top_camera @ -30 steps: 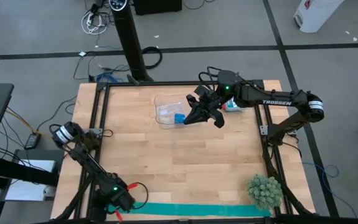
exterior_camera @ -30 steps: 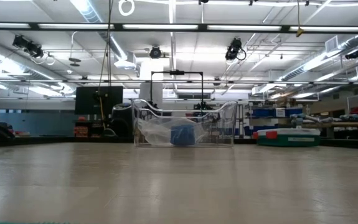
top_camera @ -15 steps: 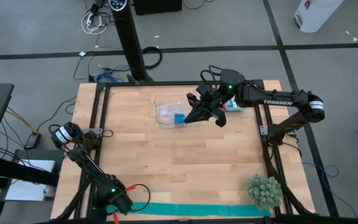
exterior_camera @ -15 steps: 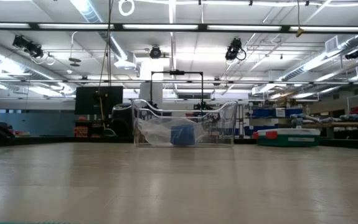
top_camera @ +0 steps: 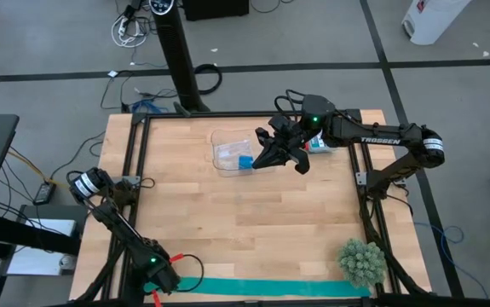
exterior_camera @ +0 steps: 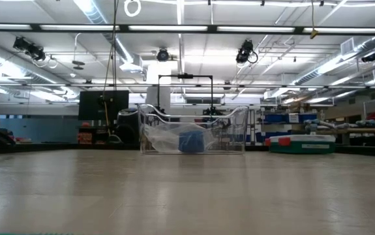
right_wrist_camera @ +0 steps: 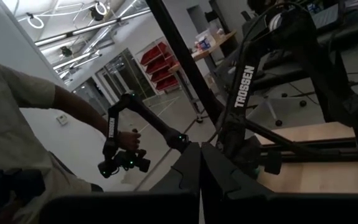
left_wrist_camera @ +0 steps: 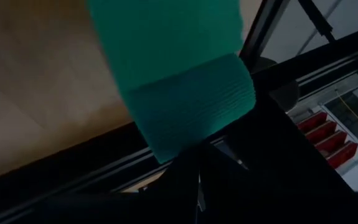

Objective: Roll bandage
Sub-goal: Roll the sky blue bandage

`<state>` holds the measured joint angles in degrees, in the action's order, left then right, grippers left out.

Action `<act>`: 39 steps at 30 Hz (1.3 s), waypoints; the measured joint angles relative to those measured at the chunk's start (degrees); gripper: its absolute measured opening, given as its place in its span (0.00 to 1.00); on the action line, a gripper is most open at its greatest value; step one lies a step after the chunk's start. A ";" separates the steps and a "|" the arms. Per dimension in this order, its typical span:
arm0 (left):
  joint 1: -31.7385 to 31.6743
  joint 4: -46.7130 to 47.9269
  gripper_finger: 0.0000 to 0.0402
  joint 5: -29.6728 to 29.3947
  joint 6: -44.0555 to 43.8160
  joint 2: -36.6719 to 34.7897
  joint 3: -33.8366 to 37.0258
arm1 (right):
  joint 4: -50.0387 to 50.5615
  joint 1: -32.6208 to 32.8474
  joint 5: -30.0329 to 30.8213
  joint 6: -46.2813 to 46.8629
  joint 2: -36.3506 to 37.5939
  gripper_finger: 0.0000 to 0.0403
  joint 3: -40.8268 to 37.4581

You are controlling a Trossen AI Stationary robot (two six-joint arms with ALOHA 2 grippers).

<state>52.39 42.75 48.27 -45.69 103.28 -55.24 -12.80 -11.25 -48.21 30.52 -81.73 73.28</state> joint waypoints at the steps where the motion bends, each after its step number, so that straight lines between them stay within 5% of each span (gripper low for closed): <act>1: -0.19 -0.75 0.05 0.05 -0.02 0.00 -0.09 | 0.00 -0.01 0.00 0.00 0.00 0.00 0.00; 7: -1.24 -6.91 0.05 -2.60 0.03 -0.17 -3.01 | 0.00 -0.17 0.02 -0.01 -0.02 0.00 0.00; 12: -2.23 -6.74 0.05 -14.48 -0.38 -0.09 -6.75 | 0.02 -0.33 0.02 -0.37 -0.02 0.00 0.00; 25: -6.24 2.66 0.05 -27.61 -8.99 -0.18 -7.54 | 0.02 -1.40 -0.68 -0.09 -0.04 0.00 0.00; 32: -7.05 -2.04 0.05 -27.00 -5.11 -5.35 -7.89 | 0.00 -1.40 -1.36 0.72 -0.04 0.00 0.00; 39: -3.78 -7.97 0.05 -16.38 -2.50 -6.98 -9.75 | -0.07 -1.41 -1.38 0.46 -0.07 0.00 0.00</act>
<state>48.61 34.78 31.89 -48.19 96.30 -64.99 -12.87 -12.65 -49.59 30.98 -81.80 73.28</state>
